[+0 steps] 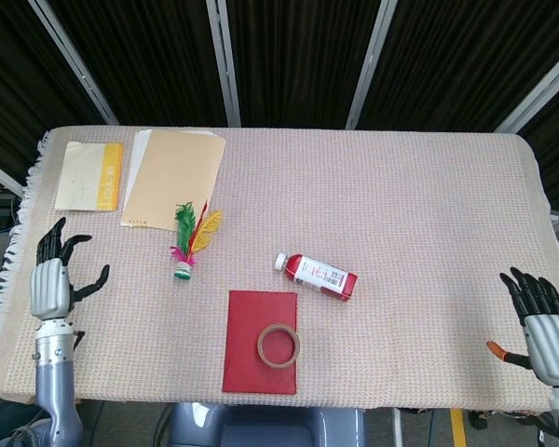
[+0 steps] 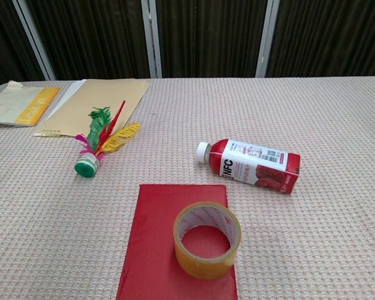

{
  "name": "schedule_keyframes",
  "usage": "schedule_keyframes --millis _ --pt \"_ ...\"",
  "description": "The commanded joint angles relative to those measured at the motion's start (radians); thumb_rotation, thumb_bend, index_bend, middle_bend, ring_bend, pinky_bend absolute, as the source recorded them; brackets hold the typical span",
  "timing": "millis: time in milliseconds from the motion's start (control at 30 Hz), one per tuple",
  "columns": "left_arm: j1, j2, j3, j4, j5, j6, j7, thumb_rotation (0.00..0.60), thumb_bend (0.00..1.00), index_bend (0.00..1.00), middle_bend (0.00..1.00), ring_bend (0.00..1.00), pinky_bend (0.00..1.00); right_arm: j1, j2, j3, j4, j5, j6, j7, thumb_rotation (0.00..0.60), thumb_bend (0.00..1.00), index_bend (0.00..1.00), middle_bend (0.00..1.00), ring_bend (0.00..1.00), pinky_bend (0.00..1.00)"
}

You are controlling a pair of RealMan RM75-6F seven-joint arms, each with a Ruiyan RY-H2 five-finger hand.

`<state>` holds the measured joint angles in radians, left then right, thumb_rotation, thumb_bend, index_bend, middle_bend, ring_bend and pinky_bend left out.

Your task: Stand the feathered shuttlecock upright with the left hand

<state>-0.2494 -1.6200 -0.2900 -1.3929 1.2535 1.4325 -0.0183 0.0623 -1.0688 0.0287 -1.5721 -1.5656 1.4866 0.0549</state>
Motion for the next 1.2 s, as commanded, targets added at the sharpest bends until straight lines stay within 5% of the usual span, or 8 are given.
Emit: schedule_keyframes --millis 33,300,700,1200 --pt "-0.04 -0.028 -0.043 -0.017 -0.067 -0.044 0.047 0.494 0.24 0.29 0.0 0.0 0.0 0.005 0.003 -0.008 -0.001 -0.011 -0.01 0.007 0.6 0.06 0.0 0.0 0.0 0.0" --pt "-0.102 -0.058 -0.093 -0.051 -0.177 -0.144 0.067 0.446 0.19 0.29 0.0 0.0 0.0 0.003 0.004 -0.02 -0.004 -0.039 0.002 0.007 0.6 0.06 0.0 0.0 0.0 0.0" --pt "-0.203 -0.083 -0.187 0.0 -0.316 -0.153 0.227 0.392 0.15 0.35 0.0 0.0 0.0 0.01 0.004 -0.03 -0.009 -0.058 -0.005 0.012 0.6 0.06 0.0 0.0 0.0 0.0" --pt "-0.372 -0.24 -0.222 0.217 -0.479 -0.219 0.379 0.385 0.16 0.38 0.0 0.0 0.0 0.016 0.006 -0.044 -0.006 -0.086 -0.001 0.031 0.6 0.06 0.0 0.0 0.0 0.0"
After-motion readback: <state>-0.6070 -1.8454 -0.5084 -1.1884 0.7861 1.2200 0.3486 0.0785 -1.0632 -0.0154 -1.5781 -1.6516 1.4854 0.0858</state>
